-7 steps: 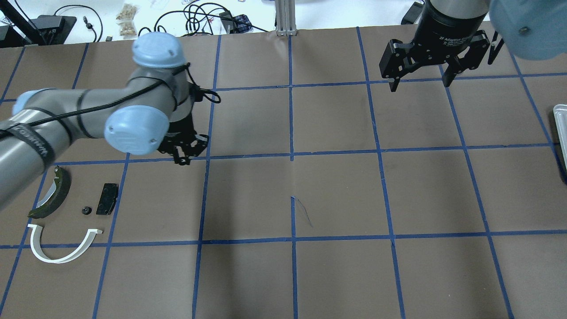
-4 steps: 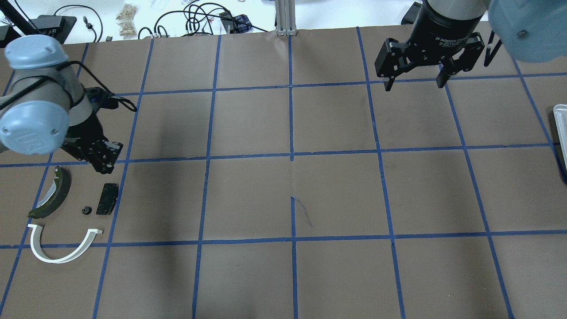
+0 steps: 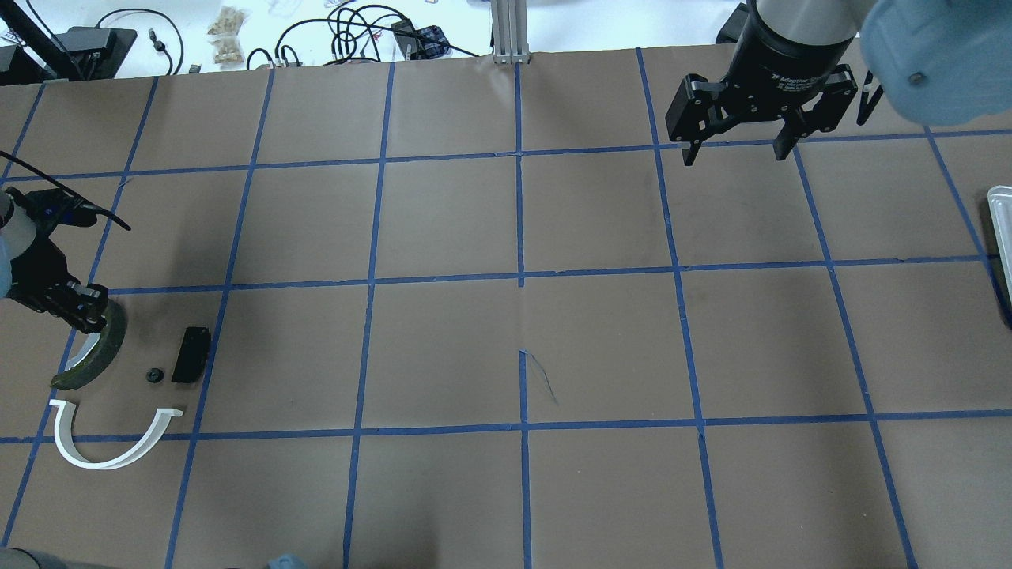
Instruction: Place bearing gear from tray to pile
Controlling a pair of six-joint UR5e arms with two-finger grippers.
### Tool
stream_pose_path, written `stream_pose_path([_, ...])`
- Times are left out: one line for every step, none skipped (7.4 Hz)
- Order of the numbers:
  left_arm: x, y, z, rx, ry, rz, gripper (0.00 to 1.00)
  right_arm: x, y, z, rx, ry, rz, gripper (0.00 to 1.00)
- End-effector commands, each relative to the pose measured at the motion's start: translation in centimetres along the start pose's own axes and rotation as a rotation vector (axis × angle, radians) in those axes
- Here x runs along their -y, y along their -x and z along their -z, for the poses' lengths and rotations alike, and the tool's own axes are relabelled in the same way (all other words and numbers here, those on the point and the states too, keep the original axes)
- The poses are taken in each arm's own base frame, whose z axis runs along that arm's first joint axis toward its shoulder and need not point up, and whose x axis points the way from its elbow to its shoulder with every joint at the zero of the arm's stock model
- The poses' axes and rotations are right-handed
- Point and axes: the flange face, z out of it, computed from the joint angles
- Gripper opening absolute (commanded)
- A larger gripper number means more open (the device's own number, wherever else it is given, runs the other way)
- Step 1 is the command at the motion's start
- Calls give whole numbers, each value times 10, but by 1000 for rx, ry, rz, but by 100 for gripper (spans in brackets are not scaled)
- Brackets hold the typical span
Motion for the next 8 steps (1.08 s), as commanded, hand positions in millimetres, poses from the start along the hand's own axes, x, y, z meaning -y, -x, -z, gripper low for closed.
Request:
stream_pose_path([-7, -5, -53, 15, -19, 12, 0, 1, 0, -1, 0, -7, 1, 100])
stream_pose_path([-11, -14, -61, 1, -8, 10, 0, 2, 0, -1, 1, -11, 1, 100])
stream_pose_path([-11, -11, -60, 4, -9, 11, 0, 1, 0, -2, 1, -14, 1, 100])
stream_pose_path([-11, -11, -59, 5, -10, 6, 51, 2, 0, -6, 2, -30, 3, 100])
stream_pose_path([-11, -10, -57, 8, -8, 5, 100, 2, 0, -7, 2, -33, 4, 100])
stream_pose_path([-11, -13, -47, 20, -17, 11, 100, 2, 0, -8, 2, -31, 3, 100])
stream_pose_path([-6, -16, -26, 47, -44, 3, 100, 2, 0, -7, 3, -33, 3, 100])
stream_pose_path([7, -20, 18, 46, -44, -17, 100, 2, 0, -9, 3, -30, 3, 100])
